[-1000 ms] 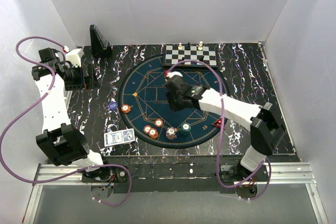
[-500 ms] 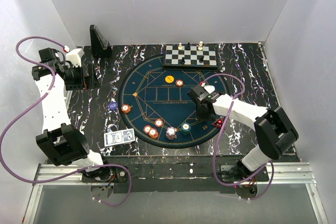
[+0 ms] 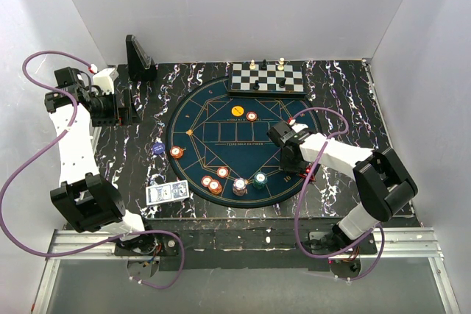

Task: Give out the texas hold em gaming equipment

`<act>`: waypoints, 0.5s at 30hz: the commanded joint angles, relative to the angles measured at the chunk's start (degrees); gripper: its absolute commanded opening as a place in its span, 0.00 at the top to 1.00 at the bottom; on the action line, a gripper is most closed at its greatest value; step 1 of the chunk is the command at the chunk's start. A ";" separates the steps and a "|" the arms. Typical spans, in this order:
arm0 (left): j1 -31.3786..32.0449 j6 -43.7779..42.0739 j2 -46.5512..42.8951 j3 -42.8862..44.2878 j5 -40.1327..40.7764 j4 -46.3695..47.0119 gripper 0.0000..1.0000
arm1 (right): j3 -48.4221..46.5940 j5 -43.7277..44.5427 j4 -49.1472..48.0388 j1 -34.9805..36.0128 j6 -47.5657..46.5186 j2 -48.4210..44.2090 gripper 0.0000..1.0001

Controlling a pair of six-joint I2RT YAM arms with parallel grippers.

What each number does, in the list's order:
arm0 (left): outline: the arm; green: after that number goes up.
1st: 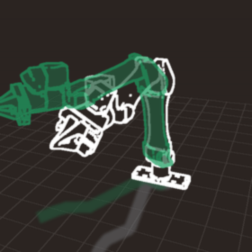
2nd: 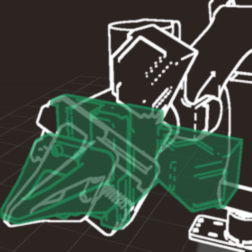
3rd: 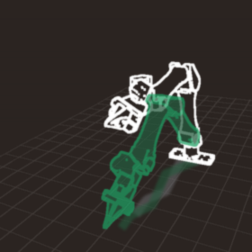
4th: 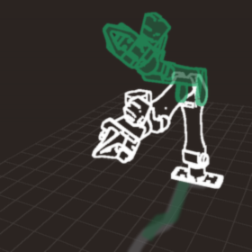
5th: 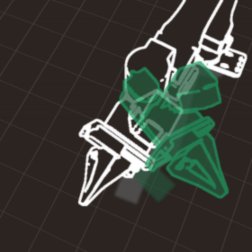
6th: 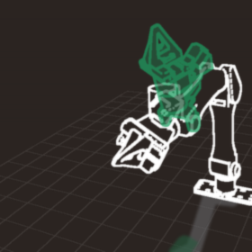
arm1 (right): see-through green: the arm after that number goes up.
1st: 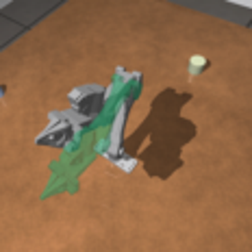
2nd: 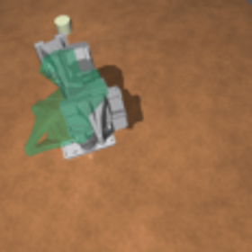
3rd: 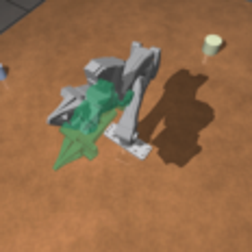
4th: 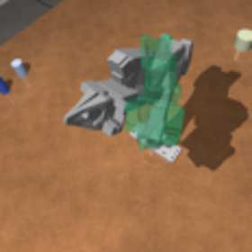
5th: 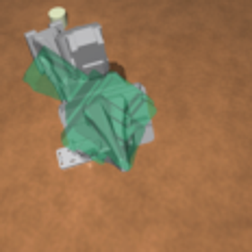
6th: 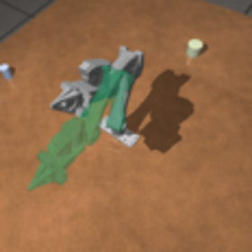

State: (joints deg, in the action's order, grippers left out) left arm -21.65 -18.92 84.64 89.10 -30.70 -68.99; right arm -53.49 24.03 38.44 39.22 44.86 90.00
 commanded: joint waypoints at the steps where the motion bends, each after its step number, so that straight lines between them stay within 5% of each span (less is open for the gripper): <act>1: -0.32 -0.68 -1.67 1.43 -1.12 -0.35 0.00 | -0.99 -0.30 -0.65 -0.20 1.55 -0.08 0.58; 9: -0.32 -0.68 -1.67 1.60 -1.38 -0.62 0.00 | -6.70 -0.92 3.65 0.15 -1.26 -4.48 0.23; 15: -0.32 -0.86 -2.11 1.25 -1.03 -0.36 0.00 | -12.94 -0.65 6.13 5.32 -4.07 -7.29 0.18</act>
State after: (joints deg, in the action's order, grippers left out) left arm -21.65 -19.09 84.64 89.10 -30.74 -69.01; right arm -61.23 22.85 42.15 40.42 43.05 86.17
